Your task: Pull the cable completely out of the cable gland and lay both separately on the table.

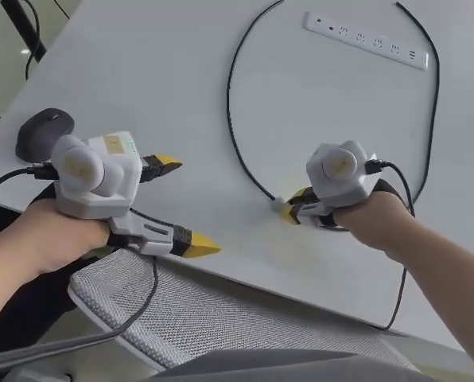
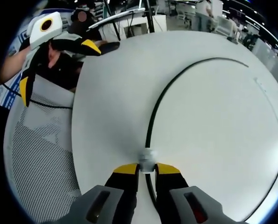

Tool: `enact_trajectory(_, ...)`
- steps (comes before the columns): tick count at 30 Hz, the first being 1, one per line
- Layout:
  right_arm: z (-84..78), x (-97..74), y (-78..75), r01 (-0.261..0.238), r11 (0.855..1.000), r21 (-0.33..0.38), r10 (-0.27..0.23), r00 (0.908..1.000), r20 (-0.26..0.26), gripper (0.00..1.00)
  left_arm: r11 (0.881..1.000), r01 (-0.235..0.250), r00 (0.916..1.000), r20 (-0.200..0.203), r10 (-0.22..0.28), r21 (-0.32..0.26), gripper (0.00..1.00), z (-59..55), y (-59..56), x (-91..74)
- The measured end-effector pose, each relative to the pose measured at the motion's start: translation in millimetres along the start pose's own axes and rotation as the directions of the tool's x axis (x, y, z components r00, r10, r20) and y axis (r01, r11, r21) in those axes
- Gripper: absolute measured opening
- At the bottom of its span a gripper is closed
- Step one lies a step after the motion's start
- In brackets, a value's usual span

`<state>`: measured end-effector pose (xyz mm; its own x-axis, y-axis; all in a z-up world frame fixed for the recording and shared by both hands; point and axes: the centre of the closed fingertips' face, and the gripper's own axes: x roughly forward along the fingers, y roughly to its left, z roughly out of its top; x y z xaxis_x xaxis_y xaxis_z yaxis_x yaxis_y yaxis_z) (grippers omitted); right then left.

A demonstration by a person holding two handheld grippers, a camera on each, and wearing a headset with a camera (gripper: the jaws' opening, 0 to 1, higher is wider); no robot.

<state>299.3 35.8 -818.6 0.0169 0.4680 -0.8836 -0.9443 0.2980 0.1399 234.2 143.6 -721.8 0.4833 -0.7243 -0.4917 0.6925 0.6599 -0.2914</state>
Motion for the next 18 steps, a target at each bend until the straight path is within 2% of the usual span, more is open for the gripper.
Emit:
enact_trajectory(10,4.2,-14.5,2.4,-0.02,1.0,0.021,0.02,0.9997,0.011,0.07,0.999,0.023,0.9997,0.0,-0.023,0.026,0.92,10.0,-5.3,5.8)
enact_trajectory(18,10.5,-34.5,14.1,-0.039,0.999,0.021,0.038,0.9988,0.032,0.07,0.995,0.066,0.9978,-0.008,-0.066,0.072,0.92,23.9,-17.4,16.6)
